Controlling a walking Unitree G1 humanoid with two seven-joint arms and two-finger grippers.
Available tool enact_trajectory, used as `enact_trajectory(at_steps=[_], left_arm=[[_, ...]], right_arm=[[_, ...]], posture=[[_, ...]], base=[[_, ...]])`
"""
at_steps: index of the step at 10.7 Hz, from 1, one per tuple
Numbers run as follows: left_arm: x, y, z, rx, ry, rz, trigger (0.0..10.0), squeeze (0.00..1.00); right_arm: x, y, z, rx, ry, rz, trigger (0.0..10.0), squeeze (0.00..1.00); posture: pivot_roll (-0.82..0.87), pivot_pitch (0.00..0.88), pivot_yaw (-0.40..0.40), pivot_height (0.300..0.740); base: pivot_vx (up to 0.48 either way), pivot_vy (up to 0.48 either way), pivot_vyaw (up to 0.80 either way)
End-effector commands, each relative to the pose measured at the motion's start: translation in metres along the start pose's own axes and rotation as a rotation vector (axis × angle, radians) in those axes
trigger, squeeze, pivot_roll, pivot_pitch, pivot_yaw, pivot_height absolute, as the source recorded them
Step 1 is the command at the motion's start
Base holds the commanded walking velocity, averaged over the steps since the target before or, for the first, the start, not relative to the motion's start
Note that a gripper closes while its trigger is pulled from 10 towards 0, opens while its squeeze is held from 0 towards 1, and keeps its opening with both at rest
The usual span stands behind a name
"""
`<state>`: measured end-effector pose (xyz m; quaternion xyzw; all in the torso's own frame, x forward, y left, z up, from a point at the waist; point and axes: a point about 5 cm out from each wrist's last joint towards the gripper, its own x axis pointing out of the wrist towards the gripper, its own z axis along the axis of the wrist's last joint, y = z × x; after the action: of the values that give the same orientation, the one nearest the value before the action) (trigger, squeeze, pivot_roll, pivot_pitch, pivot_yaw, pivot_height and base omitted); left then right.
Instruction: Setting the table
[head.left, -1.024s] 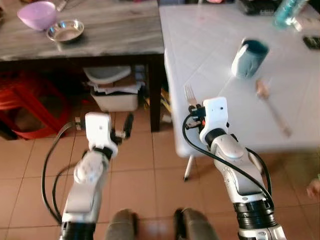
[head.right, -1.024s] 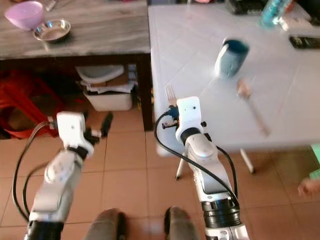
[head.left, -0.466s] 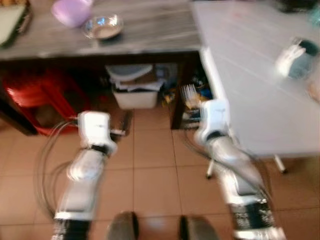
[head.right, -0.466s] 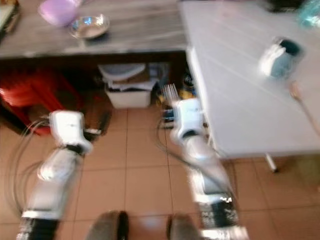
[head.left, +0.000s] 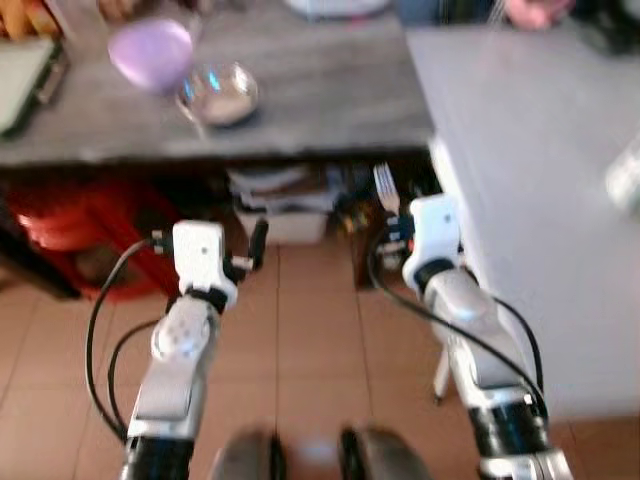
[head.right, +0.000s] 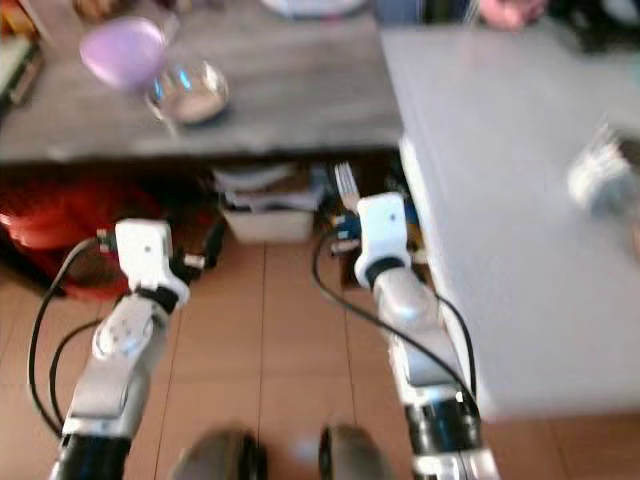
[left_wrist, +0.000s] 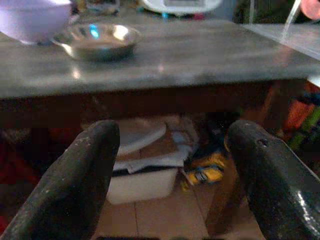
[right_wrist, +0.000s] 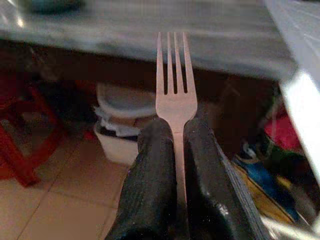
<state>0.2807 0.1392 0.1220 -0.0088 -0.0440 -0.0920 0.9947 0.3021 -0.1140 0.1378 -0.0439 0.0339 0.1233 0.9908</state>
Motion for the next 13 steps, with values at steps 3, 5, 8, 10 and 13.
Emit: enact_trajectory(at_steps=[3,5,8,10,13], left_arm=[[-0.002,0.006,-0.002,0.025,0.014,0.016,10.0,0.0],[-0.002,0.007,-0.001,0.027,0.009,0.031,10.0,0.0],[-0.003,0.01,0.003,0.05,-0.011,0.047,10.0,0.0],[-0.005,0.017,0.004,0.066,-0.02,0.101,10.0,0.0],[-0.009,0.029,0.008,0.111,-0.031,0.178,10.0,0.0]], right_arm=[[0.001,0.01,0.008,0.016,-0.04,0.037,0.0,0.0],[0.001,0.012,0.009,0.019,-0.046,0.043,0.0,0.0],[0.0,0.011,0.012,0.026,-0.066,0.039,0.1,0.0],[0.0,0.012,0.013,0.03,-0.072,0.047,10.0,0.0],[-0.002,0.01,0.015,0.011,-0.087,0.042,10.0,0.0]], posture=[[-0.05,0.178,0.027,0.74],[-0.05,0.18,0.027,0.74],[-0.05,0.188,0.027,0.74],[-0.05,0.19,0.027,0.74],[-0.05,0.198,0.03,0.74]], base=[[0.48,0.0,0.0],[0.444,0.0,0.0],[0.386,0.0,0.0],[0.0,0.0,0.0],[0.0,0.0,0.52]])
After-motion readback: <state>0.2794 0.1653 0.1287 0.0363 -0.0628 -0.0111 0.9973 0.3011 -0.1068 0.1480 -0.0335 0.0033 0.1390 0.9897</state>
